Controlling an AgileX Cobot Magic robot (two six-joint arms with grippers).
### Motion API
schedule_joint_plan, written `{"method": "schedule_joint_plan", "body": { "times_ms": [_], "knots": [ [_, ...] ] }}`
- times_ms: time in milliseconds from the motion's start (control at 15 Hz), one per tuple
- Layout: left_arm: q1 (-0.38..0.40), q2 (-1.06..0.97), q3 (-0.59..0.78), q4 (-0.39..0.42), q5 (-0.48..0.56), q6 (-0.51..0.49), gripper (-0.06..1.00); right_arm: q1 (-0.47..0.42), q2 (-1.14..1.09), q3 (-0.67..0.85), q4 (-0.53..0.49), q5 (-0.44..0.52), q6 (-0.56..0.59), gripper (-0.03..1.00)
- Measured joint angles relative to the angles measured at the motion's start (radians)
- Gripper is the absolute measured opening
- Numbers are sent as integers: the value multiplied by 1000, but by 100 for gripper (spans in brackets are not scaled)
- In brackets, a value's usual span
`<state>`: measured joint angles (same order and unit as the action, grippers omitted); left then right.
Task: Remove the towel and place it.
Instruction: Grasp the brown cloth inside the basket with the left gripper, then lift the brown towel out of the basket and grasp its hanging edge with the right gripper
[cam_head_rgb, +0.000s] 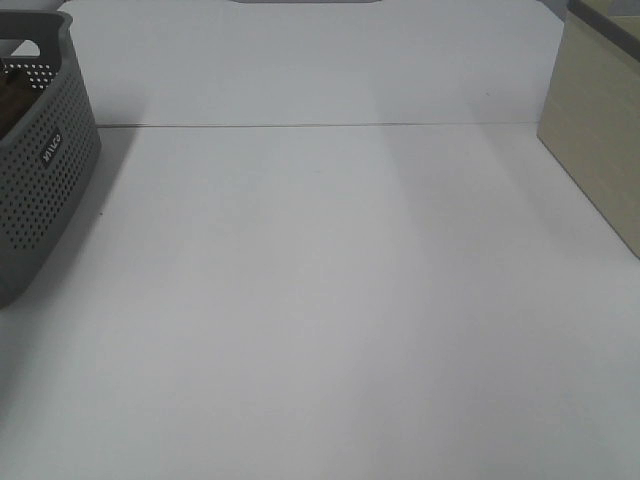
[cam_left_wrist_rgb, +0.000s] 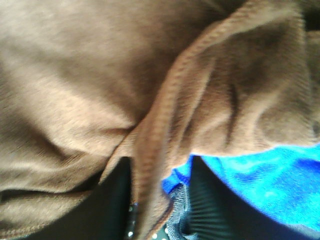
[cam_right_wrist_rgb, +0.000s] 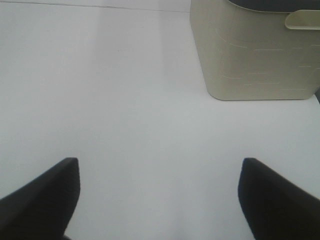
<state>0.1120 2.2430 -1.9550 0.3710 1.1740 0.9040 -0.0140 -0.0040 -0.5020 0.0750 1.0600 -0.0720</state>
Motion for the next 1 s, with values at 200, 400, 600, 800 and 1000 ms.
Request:
{"method": "schedule_joint_plan", "body": {
  "times_ms": [200,400,600,800,1000],
  "knots": [
    [0,0,0,1,-8,-36,24,0,0,0,0,0,0,83],
    [0,0,0,27,2,-31,7,0,0,0,0,0,0,83],
    [0,-26,0,113,32,-19,0,0,0,0,0,0,0,83],
    [-30,-143,0,119,36,-66,0,0,0,0,0,0,0,83],
    [-93,-291,0,109,38,-140,0,0,0,0,0,0,0,83]
  ]
}}
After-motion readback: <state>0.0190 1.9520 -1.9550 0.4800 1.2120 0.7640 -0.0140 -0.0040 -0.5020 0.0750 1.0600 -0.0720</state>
